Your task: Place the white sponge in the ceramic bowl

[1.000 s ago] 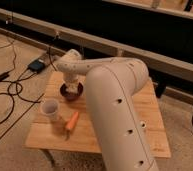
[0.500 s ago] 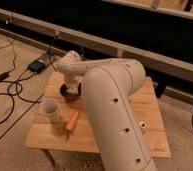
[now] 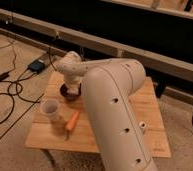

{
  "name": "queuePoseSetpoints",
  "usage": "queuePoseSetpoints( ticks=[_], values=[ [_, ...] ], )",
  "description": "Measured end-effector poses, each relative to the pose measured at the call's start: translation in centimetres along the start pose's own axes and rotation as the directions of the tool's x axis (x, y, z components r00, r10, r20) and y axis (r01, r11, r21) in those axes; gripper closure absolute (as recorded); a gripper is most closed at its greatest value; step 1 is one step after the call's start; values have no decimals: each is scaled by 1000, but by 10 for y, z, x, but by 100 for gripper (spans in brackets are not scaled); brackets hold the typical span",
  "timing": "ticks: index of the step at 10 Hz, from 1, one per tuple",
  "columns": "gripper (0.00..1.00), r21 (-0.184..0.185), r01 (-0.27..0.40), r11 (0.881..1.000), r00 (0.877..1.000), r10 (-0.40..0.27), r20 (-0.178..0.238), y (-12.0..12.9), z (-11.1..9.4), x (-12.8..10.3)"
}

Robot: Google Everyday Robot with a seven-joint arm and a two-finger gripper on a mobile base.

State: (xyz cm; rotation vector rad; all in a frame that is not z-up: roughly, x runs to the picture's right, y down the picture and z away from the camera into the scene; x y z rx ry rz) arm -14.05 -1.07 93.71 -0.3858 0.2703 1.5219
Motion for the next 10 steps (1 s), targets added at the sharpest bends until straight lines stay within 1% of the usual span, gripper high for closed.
queuePoseSetpoints(
  ticks=[3, 4, 6, 7, 10],
  values=[
    [28, -5, 0, 1000, 1000, 0, 5, -2, -3, 1],
    [28, -1, -13, 1000, 1000, 13, 13, -8, -7, 1],
    [28, 7, -56, 998, 998, 56, 28, -27, -18, 1],
    [28, 13, -92, 996, 995, 91, 34, -44, -26, 4],
    [28, 22, -168, 986, 985, 167, 54, -82, -46, 15]
  ],
)
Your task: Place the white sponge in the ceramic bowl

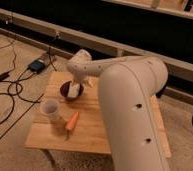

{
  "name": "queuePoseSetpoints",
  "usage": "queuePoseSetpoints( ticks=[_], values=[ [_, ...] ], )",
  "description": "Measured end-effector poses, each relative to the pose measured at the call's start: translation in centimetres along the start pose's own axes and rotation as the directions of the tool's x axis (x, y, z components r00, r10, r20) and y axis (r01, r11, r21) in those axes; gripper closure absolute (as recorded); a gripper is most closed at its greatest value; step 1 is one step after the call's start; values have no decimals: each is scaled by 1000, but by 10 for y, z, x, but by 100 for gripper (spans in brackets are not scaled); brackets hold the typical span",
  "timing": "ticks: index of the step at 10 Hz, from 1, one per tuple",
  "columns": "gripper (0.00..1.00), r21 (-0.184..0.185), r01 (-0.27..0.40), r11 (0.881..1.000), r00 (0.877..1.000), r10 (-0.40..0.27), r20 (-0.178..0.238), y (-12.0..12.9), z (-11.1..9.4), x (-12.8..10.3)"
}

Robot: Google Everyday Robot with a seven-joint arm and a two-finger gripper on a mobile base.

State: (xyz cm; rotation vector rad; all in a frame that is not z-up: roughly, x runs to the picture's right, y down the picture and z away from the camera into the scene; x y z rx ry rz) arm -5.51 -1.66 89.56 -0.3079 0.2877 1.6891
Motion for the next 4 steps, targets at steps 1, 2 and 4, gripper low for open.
queuePoseSetpoints(
  ticks=[1, 2, 4],
  values=[
    [28, 2, -16, 1000, 1000, 16, 4, -9, -4, 1],
    [28, 4, -22, 1000, 1000, 22, 6, -13, -5, 1],
    [28, 0, -17, 1000, 1000, 17, 5, -8, -5, 3]
  ],
)
